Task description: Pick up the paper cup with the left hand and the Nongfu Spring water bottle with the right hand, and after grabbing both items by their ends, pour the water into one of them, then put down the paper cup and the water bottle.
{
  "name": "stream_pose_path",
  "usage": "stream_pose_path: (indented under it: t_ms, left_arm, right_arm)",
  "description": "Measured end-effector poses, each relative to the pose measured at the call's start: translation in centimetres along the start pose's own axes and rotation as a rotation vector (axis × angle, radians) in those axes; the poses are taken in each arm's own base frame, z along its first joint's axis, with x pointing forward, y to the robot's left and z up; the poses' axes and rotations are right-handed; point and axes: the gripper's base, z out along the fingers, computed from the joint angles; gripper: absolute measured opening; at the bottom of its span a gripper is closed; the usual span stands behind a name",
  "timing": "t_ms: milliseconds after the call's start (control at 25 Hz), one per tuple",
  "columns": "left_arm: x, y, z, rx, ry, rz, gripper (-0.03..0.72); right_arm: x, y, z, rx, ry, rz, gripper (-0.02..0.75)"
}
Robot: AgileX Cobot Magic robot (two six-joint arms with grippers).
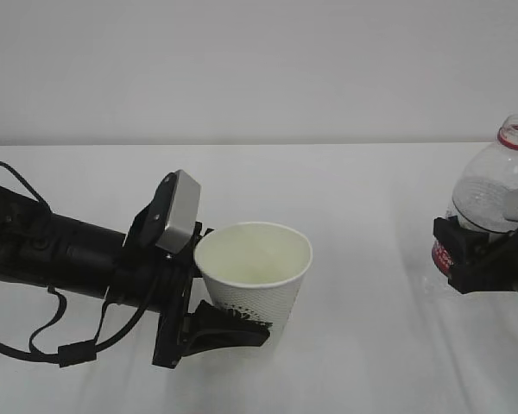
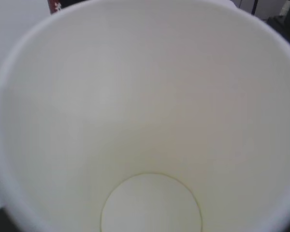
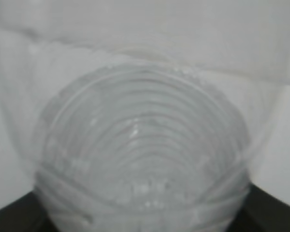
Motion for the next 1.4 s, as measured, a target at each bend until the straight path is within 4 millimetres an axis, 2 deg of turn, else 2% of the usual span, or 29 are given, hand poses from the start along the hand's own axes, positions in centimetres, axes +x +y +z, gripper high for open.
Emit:
stream_pose_path:
  t_ms: [520, 1080, 1400]
  left_arm:
    - [-0.4, 0.5, 0.1, -0.063, -0.035, 0.076, 0.549]
    - [-0.2, 0.6, 0.1, -0.074, -0.015, 0.084, 0.549]
    - [-0.2, 0.6, 0.1, -0.074, -0.015, 0.084, 0.548]
  right_arm:
    - [0.1, 0.0, 0.0, -0.004, 0.007, -0.002, 0.484]
    - [0.0, 0.3, 0.0, -0.034, 0.008, -0.019, 0.484]
    - [-1.5, 0.4, 1.8, -0.1, -0.032, -0.088, 0.484]
